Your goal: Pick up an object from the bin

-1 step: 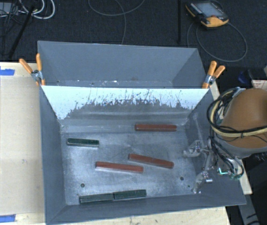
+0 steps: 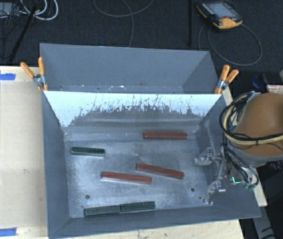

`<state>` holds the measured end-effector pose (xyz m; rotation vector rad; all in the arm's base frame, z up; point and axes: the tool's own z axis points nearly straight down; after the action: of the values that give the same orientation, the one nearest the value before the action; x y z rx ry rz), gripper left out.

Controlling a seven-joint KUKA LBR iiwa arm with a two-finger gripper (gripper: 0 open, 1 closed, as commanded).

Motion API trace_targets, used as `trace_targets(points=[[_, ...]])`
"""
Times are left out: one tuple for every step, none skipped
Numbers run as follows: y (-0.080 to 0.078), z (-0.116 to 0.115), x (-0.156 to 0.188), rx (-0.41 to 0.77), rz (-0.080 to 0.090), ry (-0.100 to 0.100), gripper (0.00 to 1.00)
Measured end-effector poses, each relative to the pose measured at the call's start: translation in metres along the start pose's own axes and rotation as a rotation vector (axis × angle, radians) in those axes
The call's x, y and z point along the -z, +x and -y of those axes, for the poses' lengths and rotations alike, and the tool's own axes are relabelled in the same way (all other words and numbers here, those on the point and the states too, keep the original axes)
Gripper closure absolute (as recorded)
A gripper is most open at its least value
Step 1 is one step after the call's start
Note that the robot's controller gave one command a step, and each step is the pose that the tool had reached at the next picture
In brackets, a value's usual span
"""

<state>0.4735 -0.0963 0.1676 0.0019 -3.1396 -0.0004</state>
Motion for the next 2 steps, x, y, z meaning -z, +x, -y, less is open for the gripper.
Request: trace_targets(points=[[-0.001, 0.0, -0.001, 0.0, 0.0, 0.0, 0.0], [-0.012, -0.001, -0.034, 0.148, -0.01, -0.003, 0.0]])
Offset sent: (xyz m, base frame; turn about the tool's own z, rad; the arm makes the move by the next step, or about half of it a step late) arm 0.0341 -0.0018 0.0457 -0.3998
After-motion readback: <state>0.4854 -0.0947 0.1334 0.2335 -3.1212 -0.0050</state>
